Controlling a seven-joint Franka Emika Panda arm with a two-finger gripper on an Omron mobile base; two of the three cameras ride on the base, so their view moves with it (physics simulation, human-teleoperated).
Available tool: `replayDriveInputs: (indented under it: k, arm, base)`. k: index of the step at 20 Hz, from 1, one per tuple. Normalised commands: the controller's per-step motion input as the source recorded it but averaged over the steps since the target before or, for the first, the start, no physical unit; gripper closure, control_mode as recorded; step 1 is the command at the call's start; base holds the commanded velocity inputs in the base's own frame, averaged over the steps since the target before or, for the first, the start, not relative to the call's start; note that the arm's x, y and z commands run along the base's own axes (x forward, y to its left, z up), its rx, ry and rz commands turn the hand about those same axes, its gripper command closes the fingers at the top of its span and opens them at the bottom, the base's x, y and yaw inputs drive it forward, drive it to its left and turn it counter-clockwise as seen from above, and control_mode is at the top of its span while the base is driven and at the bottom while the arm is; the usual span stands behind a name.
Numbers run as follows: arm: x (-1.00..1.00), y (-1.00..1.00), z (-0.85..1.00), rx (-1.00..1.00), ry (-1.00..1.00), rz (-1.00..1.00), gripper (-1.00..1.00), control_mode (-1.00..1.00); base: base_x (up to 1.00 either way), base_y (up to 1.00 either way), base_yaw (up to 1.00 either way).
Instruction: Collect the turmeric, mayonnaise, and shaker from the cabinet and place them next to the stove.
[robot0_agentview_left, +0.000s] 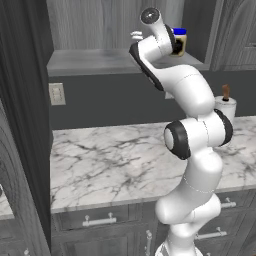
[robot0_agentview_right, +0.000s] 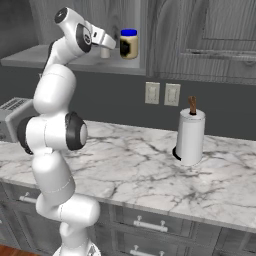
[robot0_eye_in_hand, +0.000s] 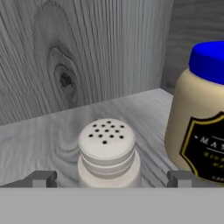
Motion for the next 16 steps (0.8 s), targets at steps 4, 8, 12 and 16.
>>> replayDriveInputs:
  k: [4, 8, 12, 16]
  arm:
    - [0.07, 0.0, -0.06, 0.0, 0.0, 0.0, 1.0, -1.0]
    - [0.06, 0.0, -0.03, 0.0, 0.0, 0.0, 1.0, -1.0]
    - [0.03, 0.0, 0.0, 0.0, 0.0, 0.0, 1.0, -1.0]
    - [0.0, 0.0, 0.0, 0.0, 0.0, 0.0, 1.0, -1.0]
  base:
    - [0.0, 0.0, 0.0]
    - [0.0, 0.0, 0.0]
    - [0.0, 0.0, 0.0]
    - [0.0, 0.0, 0.0]
